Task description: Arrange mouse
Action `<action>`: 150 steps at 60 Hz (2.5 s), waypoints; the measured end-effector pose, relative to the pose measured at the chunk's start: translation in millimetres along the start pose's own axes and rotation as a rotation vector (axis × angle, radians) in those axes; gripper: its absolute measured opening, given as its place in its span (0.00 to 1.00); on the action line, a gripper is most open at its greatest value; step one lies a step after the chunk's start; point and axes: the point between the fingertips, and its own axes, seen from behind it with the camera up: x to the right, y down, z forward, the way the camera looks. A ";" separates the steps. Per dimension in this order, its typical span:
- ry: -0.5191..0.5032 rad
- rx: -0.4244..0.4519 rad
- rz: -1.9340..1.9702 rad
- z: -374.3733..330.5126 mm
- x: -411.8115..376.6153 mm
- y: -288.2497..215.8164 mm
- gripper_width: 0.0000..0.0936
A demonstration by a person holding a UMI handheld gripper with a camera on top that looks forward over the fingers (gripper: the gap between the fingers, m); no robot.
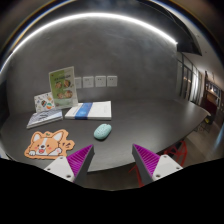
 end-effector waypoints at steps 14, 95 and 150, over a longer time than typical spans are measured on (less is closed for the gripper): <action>-0.043 -0.042 -0.014 28.0 -2.0 6.6 0.90; -0.160 0.116 -0.032 120.0 -119.4 -113.0 0.42; -0.300 -0.146 -0.117 54.6 -336.3 57.0 0.90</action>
